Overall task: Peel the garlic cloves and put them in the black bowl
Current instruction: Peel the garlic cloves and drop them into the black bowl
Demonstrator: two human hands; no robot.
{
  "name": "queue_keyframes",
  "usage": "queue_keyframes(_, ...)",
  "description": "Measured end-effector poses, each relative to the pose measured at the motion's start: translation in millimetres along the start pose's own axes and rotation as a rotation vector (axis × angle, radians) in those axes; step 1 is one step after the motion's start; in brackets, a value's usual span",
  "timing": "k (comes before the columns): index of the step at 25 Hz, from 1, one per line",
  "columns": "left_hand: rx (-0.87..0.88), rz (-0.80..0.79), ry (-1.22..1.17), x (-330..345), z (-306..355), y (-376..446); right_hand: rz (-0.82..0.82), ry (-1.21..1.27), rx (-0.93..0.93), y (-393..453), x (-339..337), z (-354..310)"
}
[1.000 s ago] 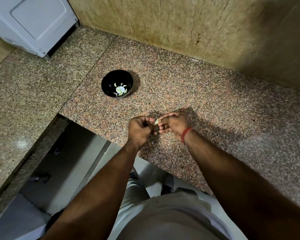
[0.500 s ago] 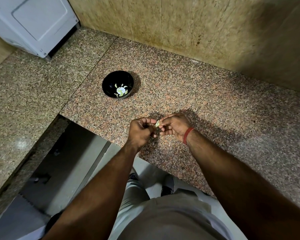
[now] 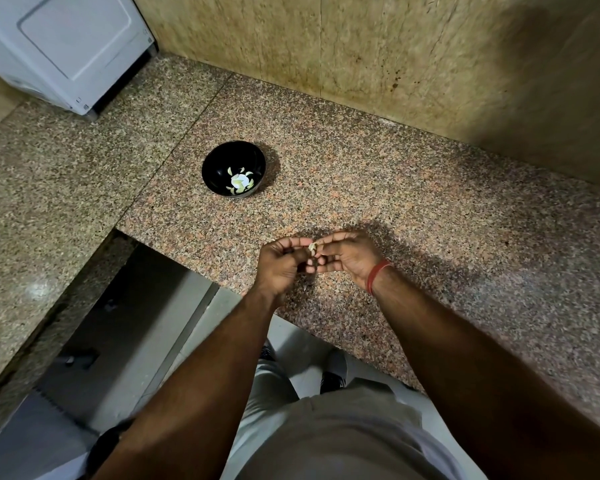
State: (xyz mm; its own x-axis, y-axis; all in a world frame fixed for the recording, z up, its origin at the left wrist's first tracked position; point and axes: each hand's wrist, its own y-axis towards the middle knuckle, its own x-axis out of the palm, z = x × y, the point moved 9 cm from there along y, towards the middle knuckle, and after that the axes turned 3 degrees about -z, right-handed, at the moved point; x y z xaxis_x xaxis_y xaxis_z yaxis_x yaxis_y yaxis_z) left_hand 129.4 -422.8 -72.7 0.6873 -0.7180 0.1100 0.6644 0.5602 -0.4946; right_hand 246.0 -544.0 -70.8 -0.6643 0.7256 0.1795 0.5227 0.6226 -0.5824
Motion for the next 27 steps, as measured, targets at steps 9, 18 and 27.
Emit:
queue_keyframes(9,-0.057,0.001,-0.076,2.7,-5.3,-3.0,-0.055,-0.039,-0.091,-3.4,1.7,-2.0)
queue_keyframes(18,-0.152,0.070,-0.062,-3.0,-20.6,-0.7,0.029,0.001,0.004,0.9,-12.8,17.3)
queue_keyframes(27,-0.284,0.156,-0.052,-12.8,-48.3,-14.5,0.383,-0.164,0.173,12.2,-50.1,48.2)
